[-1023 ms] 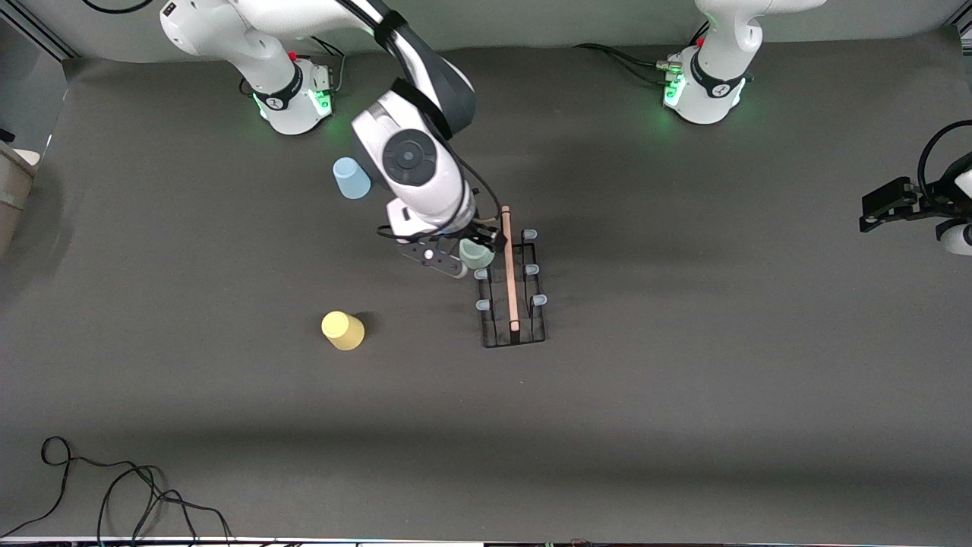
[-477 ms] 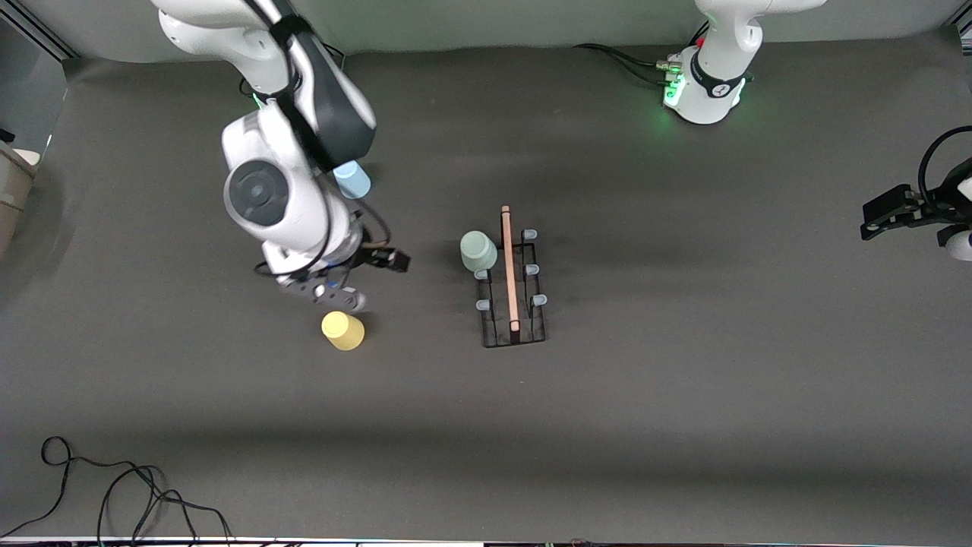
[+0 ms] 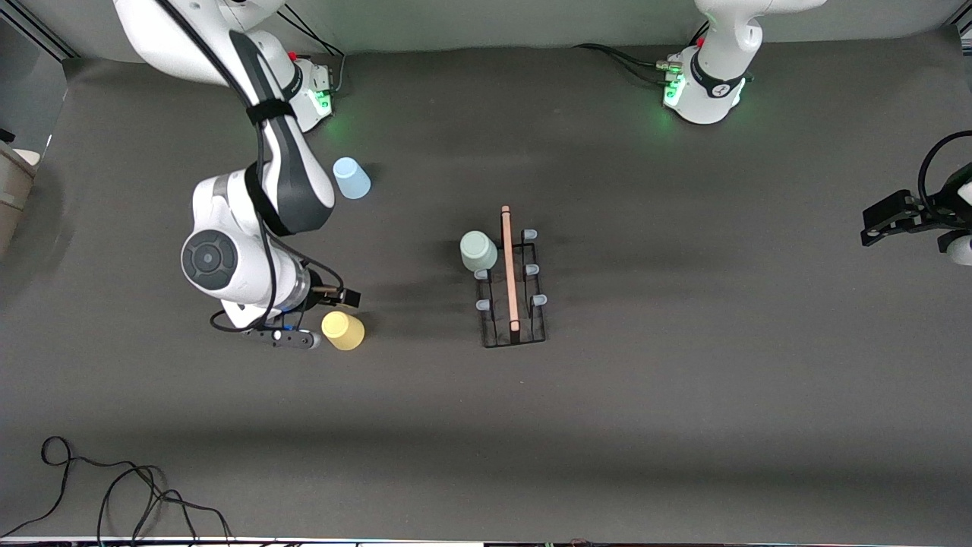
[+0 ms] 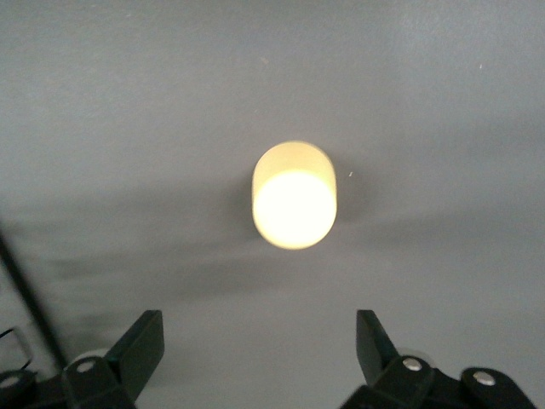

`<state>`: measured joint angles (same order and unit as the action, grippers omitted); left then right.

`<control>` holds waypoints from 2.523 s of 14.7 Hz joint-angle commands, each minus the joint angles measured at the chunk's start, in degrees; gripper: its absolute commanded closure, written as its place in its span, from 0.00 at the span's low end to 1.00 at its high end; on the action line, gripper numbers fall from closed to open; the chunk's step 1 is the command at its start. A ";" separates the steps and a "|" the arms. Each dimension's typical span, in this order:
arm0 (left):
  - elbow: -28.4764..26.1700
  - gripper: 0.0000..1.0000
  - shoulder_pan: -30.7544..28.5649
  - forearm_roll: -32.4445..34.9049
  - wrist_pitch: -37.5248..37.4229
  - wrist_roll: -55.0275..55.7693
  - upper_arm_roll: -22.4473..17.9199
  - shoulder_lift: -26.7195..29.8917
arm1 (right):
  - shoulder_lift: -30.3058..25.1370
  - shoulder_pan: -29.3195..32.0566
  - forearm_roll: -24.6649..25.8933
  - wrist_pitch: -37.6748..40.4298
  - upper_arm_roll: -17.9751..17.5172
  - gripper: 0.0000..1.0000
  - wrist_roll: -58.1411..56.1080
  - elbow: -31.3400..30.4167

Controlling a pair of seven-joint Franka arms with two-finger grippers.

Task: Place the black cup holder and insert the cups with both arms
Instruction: 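Move the right gripper to the yellow cup and grasp it, then carry the yellow cup with the right gripper to the holder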

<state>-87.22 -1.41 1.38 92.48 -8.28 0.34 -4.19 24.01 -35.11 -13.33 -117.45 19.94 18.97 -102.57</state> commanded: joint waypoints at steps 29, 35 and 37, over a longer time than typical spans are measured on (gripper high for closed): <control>2.50 0.00 1.85 -1.03 0.69 4.24 0.01 -1.79 | -0.19 -1.35 -7.77 1.07 -0.35 0.94 6.40 3.93; 2.14 0.00 1.41 -1.03 0.60 3.71 -0.08 -2.05 | 3.58 -7.94 -7.77 1.34 -0.52 0.95 23.37 15.71; 2.06 0.00 1.24 -1.03 0.60 3.53 -0.08 -2.05 | 5.60 -10.14 -7.77 1.08 -0.52 0.96 28.20 18.79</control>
<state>-86.21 -0.34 -0.69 93.11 -5.23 0.43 -5.70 25.75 -43.71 -20.10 -117.27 18.94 42.53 -89.27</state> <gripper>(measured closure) 0.000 0.335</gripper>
